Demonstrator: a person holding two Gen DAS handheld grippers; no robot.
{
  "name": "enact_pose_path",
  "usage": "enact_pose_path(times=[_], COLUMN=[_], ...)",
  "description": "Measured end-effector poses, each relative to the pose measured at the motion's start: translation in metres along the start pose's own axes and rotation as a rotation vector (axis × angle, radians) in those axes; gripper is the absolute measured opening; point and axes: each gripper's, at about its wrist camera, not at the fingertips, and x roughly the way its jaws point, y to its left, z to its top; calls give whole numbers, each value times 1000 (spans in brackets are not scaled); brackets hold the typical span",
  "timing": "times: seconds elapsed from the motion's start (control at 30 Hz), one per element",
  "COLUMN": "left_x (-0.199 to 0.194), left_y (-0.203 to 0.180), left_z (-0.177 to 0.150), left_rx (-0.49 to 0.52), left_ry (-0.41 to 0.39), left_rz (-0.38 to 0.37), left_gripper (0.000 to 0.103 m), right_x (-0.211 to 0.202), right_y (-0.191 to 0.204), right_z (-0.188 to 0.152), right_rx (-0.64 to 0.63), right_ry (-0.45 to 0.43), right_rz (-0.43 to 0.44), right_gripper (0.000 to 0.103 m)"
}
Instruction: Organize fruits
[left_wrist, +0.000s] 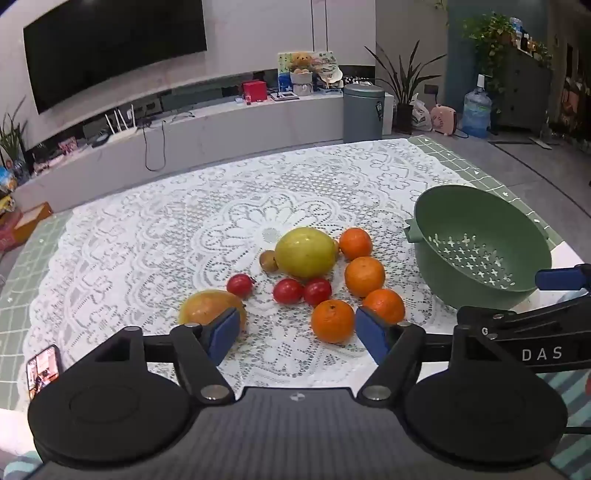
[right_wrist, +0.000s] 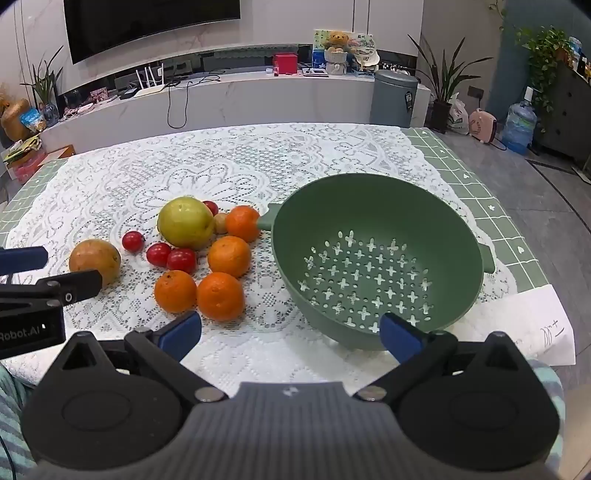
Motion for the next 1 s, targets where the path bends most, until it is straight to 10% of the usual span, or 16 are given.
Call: enact_pose_path(times=[1.0], left_x=[8], left_y=[15], left_z=[-4], left_rx=[-64], left_ry=[32], left_rz=[-6], left_gripper=[80], right_x=[4], right_y=[7], right_z=[1], right_rx=[-21], right_ry=[25], right_rz=[2], right_gripper=[99])
